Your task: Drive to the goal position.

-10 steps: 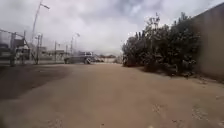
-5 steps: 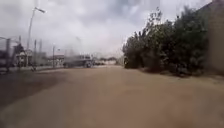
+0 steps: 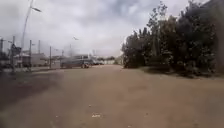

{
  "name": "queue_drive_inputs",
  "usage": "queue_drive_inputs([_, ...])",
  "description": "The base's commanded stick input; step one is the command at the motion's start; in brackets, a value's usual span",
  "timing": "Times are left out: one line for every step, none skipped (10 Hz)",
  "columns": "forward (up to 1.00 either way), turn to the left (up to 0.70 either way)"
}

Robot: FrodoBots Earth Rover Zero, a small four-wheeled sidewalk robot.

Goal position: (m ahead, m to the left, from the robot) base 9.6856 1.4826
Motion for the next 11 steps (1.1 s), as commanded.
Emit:
queue_drive_inputs([1.00,0.00])
queue_drive_inputs([1.00,0.00])
queue_drive_inputs([1.00,0.00])
queue_drive_inputs([1.00,0.00])
queue_drive_inputs([1.00,0.00])
queue_drive_inputs([1.00,0.00])
queue_drive_inputs([1.00,0.00])
queue_drive_inputs([1.00,0.00])
queue_drive_inputs([1.00,0.00])
queue_drive_inputs([1.00,0.00])
queue_drive_inputs([1.00,0.00])
